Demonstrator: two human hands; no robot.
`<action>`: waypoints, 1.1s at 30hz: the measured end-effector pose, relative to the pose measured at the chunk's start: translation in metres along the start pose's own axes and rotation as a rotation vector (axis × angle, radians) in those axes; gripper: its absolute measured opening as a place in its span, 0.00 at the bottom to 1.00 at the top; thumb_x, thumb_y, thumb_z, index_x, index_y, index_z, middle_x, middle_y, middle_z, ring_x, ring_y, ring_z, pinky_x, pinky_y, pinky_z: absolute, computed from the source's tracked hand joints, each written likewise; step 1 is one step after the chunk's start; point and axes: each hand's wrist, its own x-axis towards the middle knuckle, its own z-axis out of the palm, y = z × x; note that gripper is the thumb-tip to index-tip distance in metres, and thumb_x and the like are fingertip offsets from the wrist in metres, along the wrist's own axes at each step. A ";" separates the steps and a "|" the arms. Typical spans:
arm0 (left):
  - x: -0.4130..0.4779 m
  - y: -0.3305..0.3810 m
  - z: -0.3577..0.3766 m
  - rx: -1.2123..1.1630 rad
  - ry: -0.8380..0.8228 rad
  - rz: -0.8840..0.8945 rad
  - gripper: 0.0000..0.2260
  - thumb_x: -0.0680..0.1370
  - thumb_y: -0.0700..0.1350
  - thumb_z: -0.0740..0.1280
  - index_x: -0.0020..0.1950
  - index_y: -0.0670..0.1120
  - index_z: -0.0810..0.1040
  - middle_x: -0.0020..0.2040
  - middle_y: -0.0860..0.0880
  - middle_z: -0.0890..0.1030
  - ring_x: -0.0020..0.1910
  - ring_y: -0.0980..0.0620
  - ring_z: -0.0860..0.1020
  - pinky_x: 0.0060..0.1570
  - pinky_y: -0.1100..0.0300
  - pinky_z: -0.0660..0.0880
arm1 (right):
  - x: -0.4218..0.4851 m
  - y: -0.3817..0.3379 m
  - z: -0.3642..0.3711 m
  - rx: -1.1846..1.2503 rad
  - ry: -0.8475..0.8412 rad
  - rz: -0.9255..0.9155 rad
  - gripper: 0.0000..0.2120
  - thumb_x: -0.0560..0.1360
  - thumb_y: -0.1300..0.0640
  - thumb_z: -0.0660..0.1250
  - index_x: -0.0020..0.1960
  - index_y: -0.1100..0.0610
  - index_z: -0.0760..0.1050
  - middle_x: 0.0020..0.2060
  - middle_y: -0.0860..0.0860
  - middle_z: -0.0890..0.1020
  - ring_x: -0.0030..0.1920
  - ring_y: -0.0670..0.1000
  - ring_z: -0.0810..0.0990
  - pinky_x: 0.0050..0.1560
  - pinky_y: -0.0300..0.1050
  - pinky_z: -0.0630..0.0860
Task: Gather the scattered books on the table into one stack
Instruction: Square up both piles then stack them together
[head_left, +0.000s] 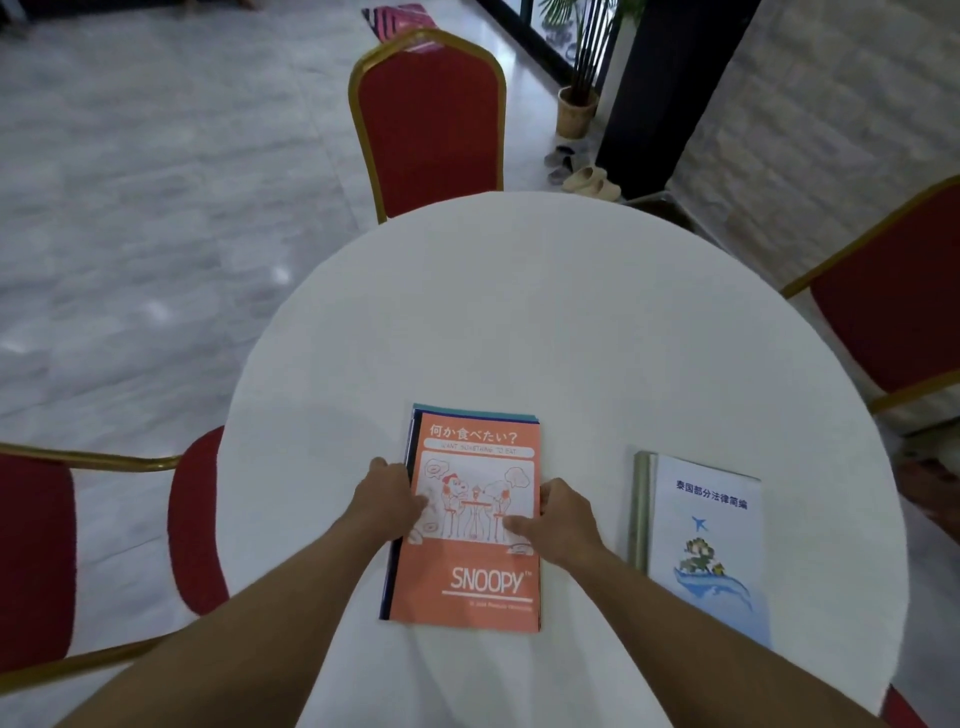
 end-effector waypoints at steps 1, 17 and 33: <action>0.001 0.000 0.002 -0.004 -0.009 -0.004 0.17 0.79 0.49 0.67 0.65 0.41 0.75 0.64 0.42 0.75 0.58 0.43 0.81 0.57 0.51 0.80 | 0.000 0.000 0.000 0.005 -0.004 0.007 0.22 0.71 0.49 0.78 0.59 0.53 0.71 0.57 0.50 0.84 0.52 0.52 0.86 0.41 0.38 0.79; -0.020 0.053 0.016 0.352 0.183 0.229 0.20 0.79 0.51 0.65 0.69 0.45 0.71 0.69 0.45 0.72 0.63 0.47 0.75 0.60 0.54 0.76 | -0.009 0.036 -0.058 0.032 0.219 -0.117 0.23 0.75 0.47 0.73 0.66 0.54 0.73 0.60 0.53 0.79 0.58 0.51 0.79 0.58 0.46 0.76; -0.038 0.226 0.130 0.058 -0.291 0.262 0.24 0.79 0.54 0.64 0.68 0.38 0.70 0.67 0.40 0.75 0.67 0.42 0.73 0.64 0.55 0.70 | -0.026 0.180 -0.164 0.245 0.293 0.262 0.43 0.67 0.47 0.80 0.74 0.63 0.67 0.66 0.62 0.76 0.66 0.61 0.78 0.68 0.57 0.74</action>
